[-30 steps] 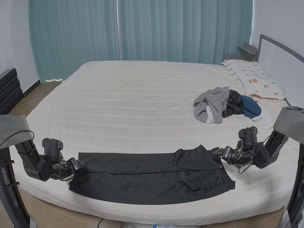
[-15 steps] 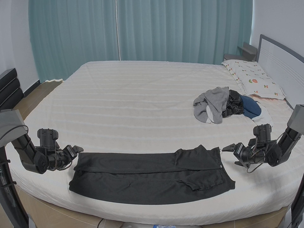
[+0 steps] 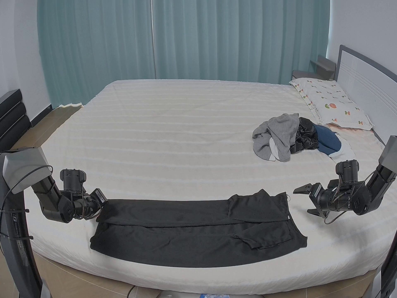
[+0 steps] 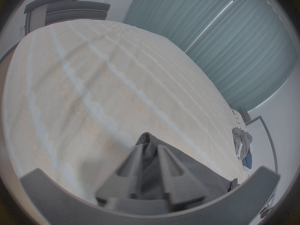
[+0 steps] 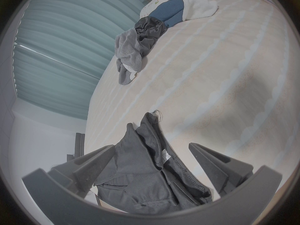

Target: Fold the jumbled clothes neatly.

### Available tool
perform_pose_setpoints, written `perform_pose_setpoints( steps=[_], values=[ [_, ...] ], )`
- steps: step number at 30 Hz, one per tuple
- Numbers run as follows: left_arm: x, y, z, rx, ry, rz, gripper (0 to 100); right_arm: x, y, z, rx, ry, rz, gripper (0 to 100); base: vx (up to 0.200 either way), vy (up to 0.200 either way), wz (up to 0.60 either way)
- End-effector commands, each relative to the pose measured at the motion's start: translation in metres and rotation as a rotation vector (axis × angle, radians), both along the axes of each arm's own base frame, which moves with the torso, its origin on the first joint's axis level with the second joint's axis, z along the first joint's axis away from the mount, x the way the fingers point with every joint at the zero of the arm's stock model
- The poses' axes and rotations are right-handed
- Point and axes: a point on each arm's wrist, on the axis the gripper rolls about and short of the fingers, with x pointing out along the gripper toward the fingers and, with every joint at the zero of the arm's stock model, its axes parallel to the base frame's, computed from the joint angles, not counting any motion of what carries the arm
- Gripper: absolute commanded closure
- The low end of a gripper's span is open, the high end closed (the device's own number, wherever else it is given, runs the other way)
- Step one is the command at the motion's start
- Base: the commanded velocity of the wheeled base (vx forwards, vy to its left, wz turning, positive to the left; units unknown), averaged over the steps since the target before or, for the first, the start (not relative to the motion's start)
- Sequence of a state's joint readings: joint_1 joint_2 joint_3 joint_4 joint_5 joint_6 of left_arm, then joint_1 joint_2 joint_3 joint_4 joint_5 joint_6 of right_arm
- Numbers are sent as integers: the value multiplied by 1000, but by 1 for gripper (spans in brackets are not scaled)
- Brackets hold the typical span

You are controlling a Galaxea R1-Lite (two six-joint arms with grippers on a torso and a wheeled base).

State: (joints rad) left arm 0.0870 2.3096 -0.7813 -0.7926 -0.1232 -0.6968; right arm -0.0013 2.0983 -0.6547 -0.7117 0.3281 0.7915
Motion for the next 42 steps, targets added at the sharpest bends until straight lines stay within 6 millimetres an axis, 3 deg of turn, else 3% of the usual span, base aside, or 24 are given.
perform_pose_setpoints(
  steps=[1, 13, 14, 23, 27, 33, 42],
  values=[
    [5, 6, -1, -17, -12, 35, 100, 0, 0, 0, 0, 1, 0, 0, 0, 0, 0],
    [8, 7, 1, -19, -24, 37, 100, -1, 0, -3, 0, 11, 0, 0, 0, 0, 0],
    [9, 7, 2, -20, -28, 37, 0, -1, 0, -3, 0, 11, 0, 0, 0, 0, 0],
    [2, 16, 15, -60, -54, 20, 0, -1, 0, -3, 0, 12, 0, 0, 0, 0, 0],
    [-11, 18, 19, -141, -58, -104, 0, -2, 1, -3, 0, 14, 3, 0, 0, 0, 0],
    [-21, 12, 3, -33, -36, -277, 0, -3, 3, -4, -1, 21, 12, 0, 0, 0, 0],
    [-27, 8, -5, 13, -10, -337, 0, -3, 8, -5, -2, 22, 26, 0, 0, 0, 0]
  ],
)
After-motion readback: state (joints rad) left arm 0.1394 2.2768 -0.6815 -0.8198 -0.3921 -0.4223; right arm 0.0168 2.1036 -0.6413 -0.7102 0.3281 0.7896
